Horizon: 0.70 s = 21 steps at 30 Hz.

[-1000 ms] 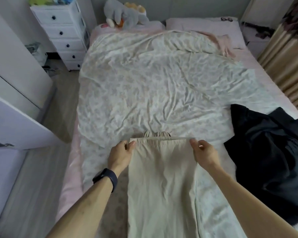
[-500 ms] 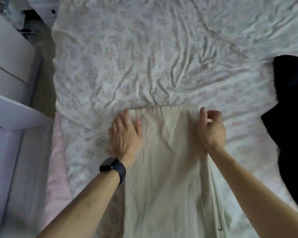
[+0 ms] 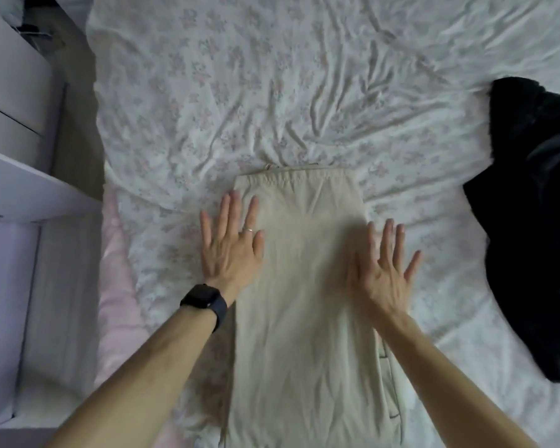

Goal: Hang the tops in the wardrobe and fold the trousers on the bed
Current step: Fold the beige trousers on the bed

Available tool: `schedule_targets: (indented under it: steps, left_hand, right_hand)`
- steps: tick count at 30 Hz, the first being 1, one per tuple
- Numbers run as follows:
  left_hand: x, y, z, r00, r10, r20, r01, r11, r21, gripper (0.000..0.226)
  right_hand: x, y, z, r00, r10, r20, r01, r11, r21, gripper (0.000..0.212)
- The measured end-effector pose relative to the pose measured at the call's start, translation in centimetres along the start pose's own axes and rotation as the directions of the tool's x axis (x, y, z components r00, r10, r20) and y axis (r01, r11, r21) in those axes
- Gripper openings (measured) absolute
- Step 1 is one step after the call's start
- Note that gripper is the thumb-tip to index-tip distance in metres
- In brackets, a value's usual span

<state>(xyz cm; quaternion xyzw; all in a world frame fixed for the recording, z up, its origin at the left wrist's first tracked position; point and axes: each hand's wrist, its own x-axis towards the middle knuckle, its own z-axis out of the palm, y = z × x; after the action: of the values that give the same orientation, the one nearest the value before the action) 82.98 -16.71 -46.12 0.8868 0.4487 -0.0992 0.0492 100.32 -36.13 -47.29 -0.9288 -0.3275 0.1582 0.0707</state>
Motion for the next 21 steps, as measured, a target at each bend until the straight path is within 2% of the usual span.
schedule_targets:
  steps: [2,3,5,6,7,8,10,11,12,13,15,16,18,19,21]
  left_hand:
    - [-4.1,2.4,-0.2,0.981,0.17,-0.09,-0.175,0.983,-0.052,0.065]
    - [-6.6,3.6,0.4,0.968,0.231,-0.1,-0.238,0.969,-0.061,0.067]
    - [-12.3,5.0,1.8,0.95,0.312,-0.03,-0.313,0.949,-0.042,0.068]
    - [-14.7,4.8,2.6,0.941,0.339,0.01,-0.338,0.941,-0.025,0.067]
    - [-16.2,4.0,3.2,0.937,0.347,0.041,-0.347,0.938,-0.01,0.064]
    - [-17.0,2.7,3.5,0.94,0.335,0.069,-0.336,0.942,0.004,0.061]
    - [-17.2,0.1,3.5,0.96,0.247,0.128,-0.255,0.966,0.044,0.061]
    - [-16.5,-0.6,3.4,0.974,0.188,0.126,-0.195,0.98,0.049,0.062]
    - [-16.4,-0.9,3.1,0.986,0.121,0.112,-0.126,0.991,0.042,0.063]
    - [-16.5,-0.4,2.8,0.994,0.082,0.078,-0.083,0.996,0.02,0.063]
    - [-17.5,2.1,2.4,0.992,0.123,0.009,-0.121,0.99,-0.075,0.063]
    - [-18.7,3.5,2.6,0.983,0.184,-0.006,-0.184,0.977,-0.108,0.065]
    - [-21.2,5.0,3.7,0.964,0.266,-0.017,-0.267,0.959,-0.095,0.068]
    - [-21.8,4.6,4.3,0.969,0.248,0.003,-0.247,0.966,-0.082,0.067]
    - [-21.9,2.5,5.7,0.982,0.181,0.061,-0.178,0.983,-0.053,0.063]
  right_hand:
    - [-4.7,-1.2,0.1,0.974,-0.211,-0.078,0.213,0.977,0.021,0.064]
    - [-7.1,-1.4,0.6,0.948,-0.312,-0.066,0.315,0.949,0.034,0.065]
    - [-11.7,-0.6,1.7,0.895,-0.446,0.015,0.446,0.895,0.021,0.063]
    - [-13.2,0.5,2.2,0.887,-0.458,0.063,0.459,0.888,-0.01,0.061]
    - [-14.2,1.9,2.3,0.906,-0.409,0.107,0.415,0.909,-0.044,0.059]
    - [-14.7,3.3,2.1,0.943,-0.298,0.148,0.312,0.947,-0.08,0.057]
    - [-15.0,5.9,1.6,0.971,0.001,0.238,0.041,0.985,-0.17,0.056]
    - [-14.5,6.7,1.4,0.966,0.115,0.232,-0.071,0.979,-0.189,0.057]
    - [-14.5,6.8,1.1,0.96,0.176,0.219,-0.138,0.974,-0.179,0.059]
    - [-14.7,6.2,0.9,0.967,0.175,0.184,-0.151,0.979,-0.138,0.06]
    - [-15.6,3.3,0.5,0.996,0.047,0.072,-0.045,0.999,-0.024,0.061]
    - [-16.5,1.7,0.7,0.996,-0.071,0.047,0.071,0.997,0.007,0.062]
    - [-18.4,-0.2,2.2,0.945,-0.319,0.064,0.32,0.947,0.0,0.064]
    - [-18.5,-0.1,2.7,0.919,-0.382,0.095,0.385,0.923,-0.011,0.063]
    - [-17.9,2.1,4.0,0.917,-0.381,0.12,0.387,0.922,-0.031,0.059]
